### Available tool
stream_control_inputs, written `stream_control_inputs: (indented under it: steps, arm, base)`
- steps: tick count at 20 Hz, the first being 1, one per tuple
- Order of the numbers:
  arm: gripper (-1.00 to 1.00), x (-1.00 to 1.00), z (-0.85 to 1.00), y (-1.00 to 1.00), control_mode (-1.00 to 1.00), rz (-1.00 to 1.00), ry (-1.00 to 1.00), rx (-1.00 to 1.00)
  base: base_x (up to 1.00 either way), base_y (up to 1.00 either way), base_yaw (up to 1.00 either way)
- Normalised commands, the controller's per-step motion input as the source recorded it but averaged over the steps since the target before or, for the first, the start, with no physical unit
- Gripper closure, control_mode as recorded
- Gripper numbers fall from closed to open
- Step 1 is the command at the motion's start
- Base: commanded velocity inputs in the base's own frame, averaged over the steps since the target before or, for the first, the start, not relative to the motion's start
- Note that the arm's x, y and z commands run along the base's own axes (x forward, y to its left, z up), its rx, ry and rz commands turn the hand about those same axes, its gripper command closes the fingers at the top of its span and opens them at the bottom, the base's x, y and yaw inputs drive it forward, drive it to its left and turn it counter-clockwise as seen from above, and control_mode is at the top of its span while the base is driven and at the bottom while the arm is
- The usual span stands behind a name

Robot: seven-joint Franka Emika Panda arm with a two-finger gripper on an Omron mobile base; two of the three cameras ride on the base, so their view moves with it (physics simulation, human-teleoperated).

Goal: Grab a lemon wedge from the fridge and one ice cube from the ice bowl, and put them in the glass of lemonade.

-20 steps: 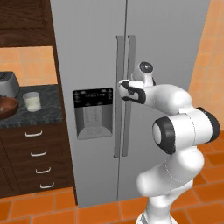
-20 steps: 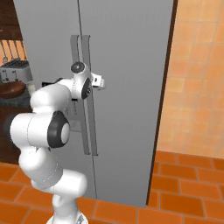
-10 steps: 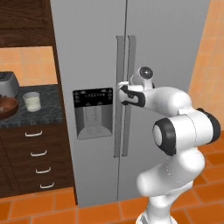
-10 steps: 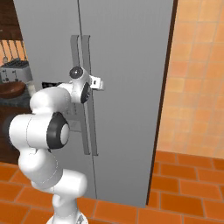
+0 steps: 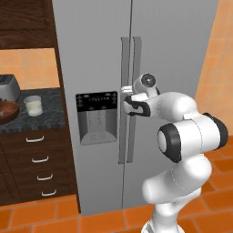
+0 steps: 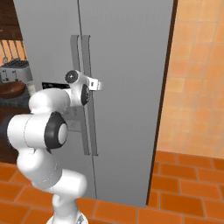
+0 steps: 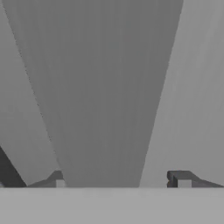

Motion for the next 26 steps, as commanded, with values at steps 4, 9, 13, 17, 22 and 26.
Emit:
stream_control_inputs:
  steps: [4, 9, 13, 17, 22, 26]
  arm:
    - [-1.00, -0.18, 0.13, 0.00, -1.00, 0.00, -0.03, 0.00]
    - [-1.00, -0.01, 0.11, 0.00, -1.00, 0.10, 0.02, 0.00]
    - [-1.00, 0.23, -0.02, 0.01, -1.00, 0.15, 0.01, 0.00]
    - [-1.00, 0.50, -0.25, 0.04, -1.00, 0.17, -0.01, 0.00]
    - [-1.00, 0.29, -0.42, 0.18, -1.00, 0.05, -0.07, 0.00]
    - [1.00, 0.13, -0.03, 0.23, -1.00, 0.01, 0.02, -0.01]
  base:
    - [0.00, 0.00, 0.00]
    - [0.00, 0.00, 0.00]
    - [0.00, 0.00, 0.00]
    - [0.00, 0.00, 0.00]
    - [0.00, 0.00, 0.00]
    - [0.00, 0.00, 0.00]
